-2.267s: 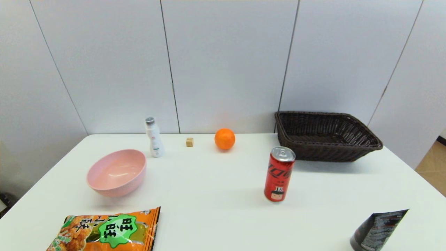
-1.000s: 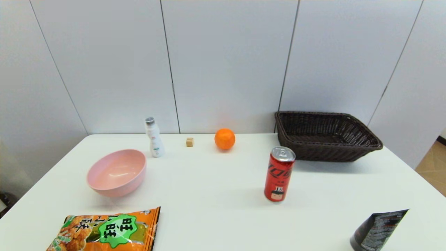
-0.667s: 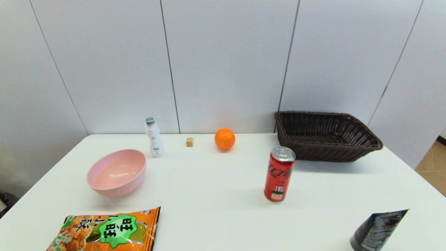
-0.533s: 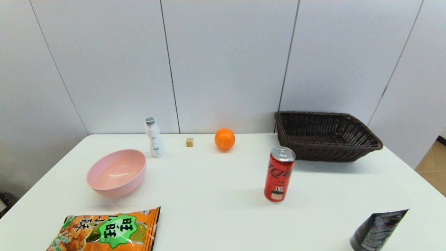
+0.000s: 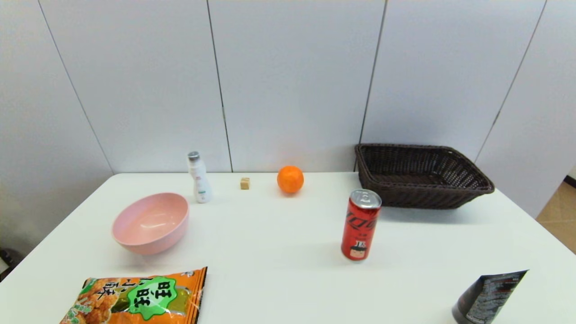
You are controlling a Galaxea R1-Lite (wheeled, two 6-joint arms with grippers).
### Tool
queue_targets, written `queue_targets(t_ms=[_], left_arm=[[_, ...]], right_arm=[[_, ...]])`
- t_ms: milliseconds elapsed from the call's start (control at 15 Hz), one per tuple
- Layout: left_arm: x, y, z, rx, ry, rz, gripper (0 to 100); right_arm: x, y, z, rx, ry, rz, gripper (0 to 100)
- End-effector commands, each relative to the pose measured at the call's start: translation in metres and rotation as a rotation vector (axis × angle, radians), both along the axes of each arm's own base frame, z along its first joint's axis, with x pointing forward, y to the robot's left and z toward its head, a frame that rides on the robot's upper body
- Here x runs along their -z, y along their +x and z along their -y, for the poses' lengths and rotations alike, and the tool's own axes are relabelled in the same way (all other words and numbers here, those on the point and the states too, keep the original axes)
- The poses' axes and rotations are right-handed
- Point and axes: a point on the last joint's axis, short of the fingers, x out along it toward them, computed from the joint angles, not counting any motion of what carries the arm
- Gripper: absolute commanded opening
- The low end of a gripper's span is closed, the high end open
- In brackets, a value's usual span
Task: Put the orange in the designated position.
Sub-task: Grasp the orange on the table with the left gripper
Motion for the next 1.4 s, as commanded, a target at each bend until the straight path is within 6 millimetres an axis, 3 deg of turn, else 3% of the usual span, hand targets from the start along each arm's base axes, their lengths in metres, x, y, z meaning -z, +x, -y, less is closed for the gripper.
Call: queue_targets(t_ms=[67,467,800,1000,1400], left_arm=[[-0.072,0.024,0.0,0.005,0.017,-0.038,100],[-0.18,0.094,0.008,0.147,0.024,-0.028,100],[-0.228,0.153,0.042,0.348,0.029,-0.019,100],[-0.223,0.187,0.06,0.39,0.054,-0.087,100],[-0.183,0.248,0.106,0.484,0.088,-0.296,100]], right_arm=[[0.0,0.0,0.0,0.0,0.0,-0.002,100],[0.0,0.0,0.0,0.0,0.0,0.001,100],[0.0,0.0,0.0,0.002,0.0,0.0,100],[0.0,0.0,0.0,0.0,0.0,-0.002,100],[0.0,0.0,0.0,0.0,0.0,-0.002,100]])
